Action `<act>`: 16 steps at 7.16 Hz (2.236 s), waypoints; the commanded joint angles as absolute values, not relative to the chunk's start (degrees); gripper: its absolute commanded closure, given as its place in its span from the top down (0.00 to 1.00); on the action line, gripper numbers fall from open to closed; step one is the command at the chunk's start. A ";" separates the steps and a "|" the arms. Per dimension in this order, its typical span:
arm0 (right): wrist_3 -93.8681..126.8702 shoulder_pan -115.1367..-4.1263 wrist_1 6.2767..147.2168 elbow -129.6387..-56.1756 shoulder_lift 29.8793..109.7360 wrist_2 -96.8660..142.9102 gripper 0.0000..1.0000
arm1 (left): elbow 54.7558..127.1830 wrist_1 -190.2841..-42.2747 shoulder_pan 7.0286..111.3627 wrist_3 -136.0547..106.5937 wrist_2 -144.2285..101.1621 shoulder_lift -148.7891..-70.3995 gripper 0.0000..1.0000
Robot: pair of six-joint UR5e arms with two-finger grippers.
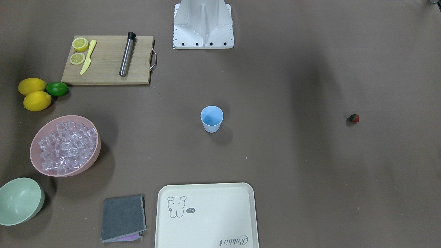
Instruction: Put ice and strawberries in cup
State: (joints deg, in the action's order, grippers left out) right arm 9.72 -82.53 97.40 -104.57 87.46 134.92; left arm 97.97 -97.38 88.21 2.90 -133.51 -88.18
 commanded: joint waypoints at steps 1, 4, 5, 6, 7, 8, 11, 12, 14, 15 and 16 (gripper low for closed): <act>13.68 -79.55 97.38 -104.68 83.78 135.09 0.99 | 98.09 -97.38 88.24 2.90 -133.51 -88.24 0.98; 21.66 -72.80 96.77 -104.24 78.33 135.00 0.97 | 98.09 -97.47 88.15 2.99 -133.51 -88.24 0.98; 26.32 -70.60 93.29 -103.46 77.61 134.91 0.96 | 97.91 -97.47 88.15 2.99 -133.51 -88.42 0.98; 30.63 -68.31 89.60 -102.49 77.26 134.65 0.95 | 97.91 -97.56 88.15 2.99 -133.51 -88.42 0.98; 34.41 -65.85 86.52 -101.61 76.99 132.13 0.94 | 97.91 -97.56 88.15 2.99 -133.51 -88.50 0.98; 37.85 -63.39 85.27 -99.08 73.77 128.88 0.94 | 97.74 -97.56 88.15 2.99 -133.51 -88.68 0.98; 39.73 -60.65 80.27 -92.30 69.17 126.48 0.94 | 97.47 -97.47 88.15 3.08 -133.51 -89.21 0.98; 39.81 -59.69 79.29 -91.59 68.73 125.95 0.94 | 97.38 -97.47 88.15 3.08 -133.51 -89.21 0.98; 39.73 -58.10 79.19 -90.27 68.73 125.07 0.92 | 97.38 -97.47 88.15 3.16 -133.42 -89.30 0.98; 39.73 -57.57 79.19 -89.65 68.82 124.37 0.92 | 97.47 -97.47 88.07 3.08 -133.50 -89.30 0.98; 39.81 -57.13 79.19 -89.04 68.82 124.19 0.92 | 97.47 -97.47 88.07 3.08 -133.51 -89.30 0.98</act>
State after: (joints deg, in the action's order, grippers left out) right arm 39.75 -57.77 79.23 -89.83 68.80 124.63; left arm 97.43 -97.47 88.10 3.10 -133.48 -89.28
